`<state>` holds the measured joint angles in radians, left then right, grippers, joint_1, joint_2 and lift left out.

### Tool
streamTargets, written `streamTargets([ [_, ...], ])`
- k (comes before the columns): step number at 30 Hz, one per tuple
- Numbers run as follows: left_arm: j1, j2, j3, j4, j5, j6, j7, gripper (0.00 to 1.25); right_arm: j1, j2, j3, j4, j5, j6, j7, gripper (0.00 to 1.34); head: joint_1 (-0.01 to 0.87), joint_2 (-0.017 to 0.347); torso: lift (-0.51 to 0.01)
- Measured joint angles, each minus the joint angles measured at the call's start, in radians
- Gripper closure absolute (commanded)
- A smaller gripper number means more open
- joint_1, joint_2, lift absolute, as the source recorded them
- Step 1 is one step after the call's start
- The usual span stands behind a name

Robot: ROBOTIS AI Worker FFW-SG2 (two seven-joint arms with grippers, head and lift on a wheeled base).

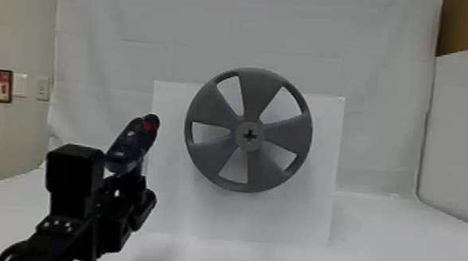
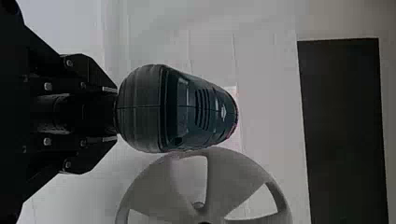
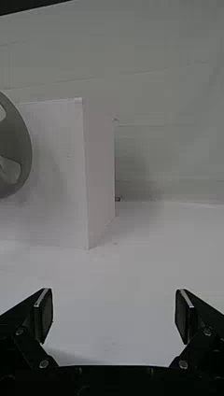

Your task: Grasp the drill and bring into the middle of wheel

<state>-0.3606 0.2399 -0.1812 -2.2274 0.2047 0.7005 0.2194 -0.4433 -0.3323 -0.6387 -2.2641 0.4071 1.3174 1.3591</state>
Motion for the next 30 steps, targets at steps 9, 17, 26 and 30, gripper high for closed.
streamTargets([
  [9,0.012,0.032,-0.059,-0.059,0.0,0.0,0.0,1.18,0.001,0.002,-0.002,0.0,0.0,0.001,0.0,0.29,0.054,0.031,-0.403],
  [17,0.0,0.054,-0.113,-0.079,-0.001,-0.002,0.0,1.18,0.002,0.003,-0.003,0.0,0.0,0.002,0.0,0.29,0.054,0.031,-0.403],
  [26,-0.034,0.062,-0.156,-0.072,0.016,-0.003,0.0,1.18,0.002,0.005,-0.002,0.0,0.004,0.005,0.0,0.29,0.054,0.031,-0.403],
  [30,-0.057,0.062,-0.176,-0.056,0.042,-0.01,0.0,1.18,0.001,0.006,0.001,0.0,0.008,0.005,0.0,0.29,0.054,0.031,-0.403],
])
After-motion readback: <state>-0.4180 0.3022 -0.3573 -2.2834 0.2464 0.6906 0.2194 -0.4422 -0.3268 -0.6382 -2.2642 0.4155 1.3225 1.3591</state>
